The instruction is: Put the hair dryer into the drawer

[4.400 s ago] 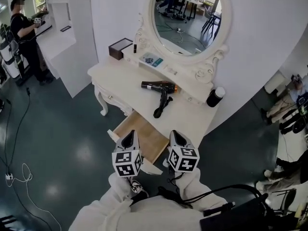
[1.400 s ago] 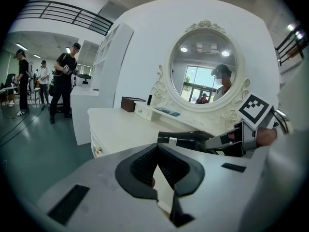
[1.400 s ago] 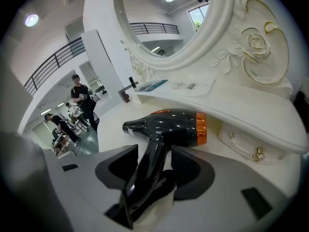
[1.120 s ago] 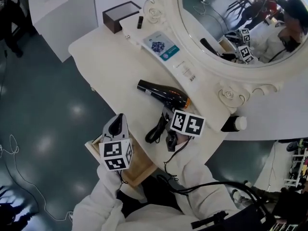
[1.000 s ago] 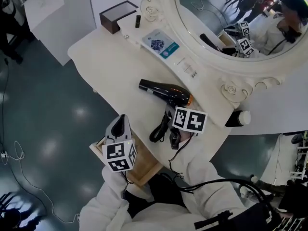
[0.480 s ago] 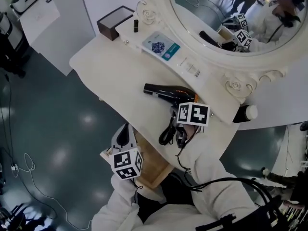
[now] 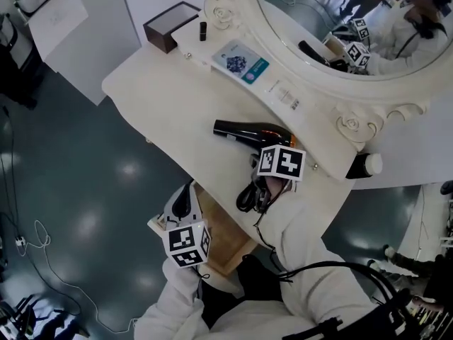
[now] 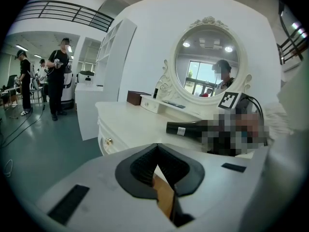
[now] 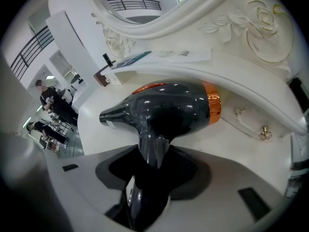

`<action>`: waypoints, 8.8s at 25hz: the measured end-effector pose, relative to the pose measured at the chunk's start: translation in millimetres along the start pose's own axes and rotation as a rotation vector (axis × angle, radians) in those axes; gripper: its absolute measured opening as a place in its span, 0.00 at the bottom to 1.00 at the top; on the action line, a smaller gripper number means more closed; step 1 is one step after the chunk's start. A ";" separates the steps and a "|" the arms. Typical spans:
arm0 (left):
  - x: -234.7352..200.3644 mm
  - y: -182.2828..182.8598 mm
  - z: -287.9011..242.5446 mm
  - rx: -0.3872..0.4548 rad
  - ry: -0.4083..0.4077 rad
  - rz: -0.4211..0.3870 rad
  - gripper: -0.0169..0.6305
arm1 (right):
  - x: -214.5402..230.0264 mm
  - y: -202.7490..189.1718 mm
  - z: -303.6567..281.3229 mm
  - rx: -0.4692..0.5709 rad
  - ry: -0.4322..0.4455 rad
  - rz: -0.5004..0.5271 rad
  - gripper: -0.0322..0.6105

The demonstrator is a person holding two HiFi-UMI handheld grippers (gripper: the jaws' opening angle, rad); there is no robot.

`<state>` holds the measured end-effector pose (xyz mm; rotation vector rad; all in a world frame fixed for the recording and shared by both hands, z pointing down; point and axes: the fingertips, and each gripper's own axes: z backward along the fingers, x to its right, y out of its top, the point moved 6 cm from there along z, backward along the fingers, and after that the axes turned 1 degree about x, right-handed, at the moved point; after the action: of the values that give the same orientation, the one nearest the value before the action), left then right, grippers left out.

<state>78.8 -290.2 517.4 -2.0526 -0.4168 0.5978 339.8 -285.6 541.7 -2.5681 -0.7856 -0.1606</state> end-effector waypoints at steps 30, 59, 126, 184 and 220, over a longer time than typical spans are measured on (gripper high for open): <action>1.3 18.2 45.7 0.057 0.019 -0.005 0.02 | -33.0 -2.2 74.0 0.200 0.137 0.105 0.41; 1.2 109.4 174.7 0.278 0.082 -0.083 0.02 | -118.8 -21.3 234.4 0.426 0.320 0.278 0.41; -76.2 -118.5 195.5 -0.082 0.330 0.220 0.02 | -150.3 -222.2 17.4 -0.109 0.747 0.333 0.41; -67.6 -152.8 168.8 -0.183 0.296 0.188 0.02 | -56.6 -258.5 -53.6 -0.083 0.217 0.335 0.41; -62.4 -132.9 164.7 -0.167 0.207 0.164 0.02 | -48.5 -262.2 -47.7 -0.165 0.005 0.292 0.47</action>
<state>-73.1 -139.9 572.2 -2.2975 -0.1829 0.4528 154.7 -138.0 673.4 -2.8013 -0.4022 -0.1449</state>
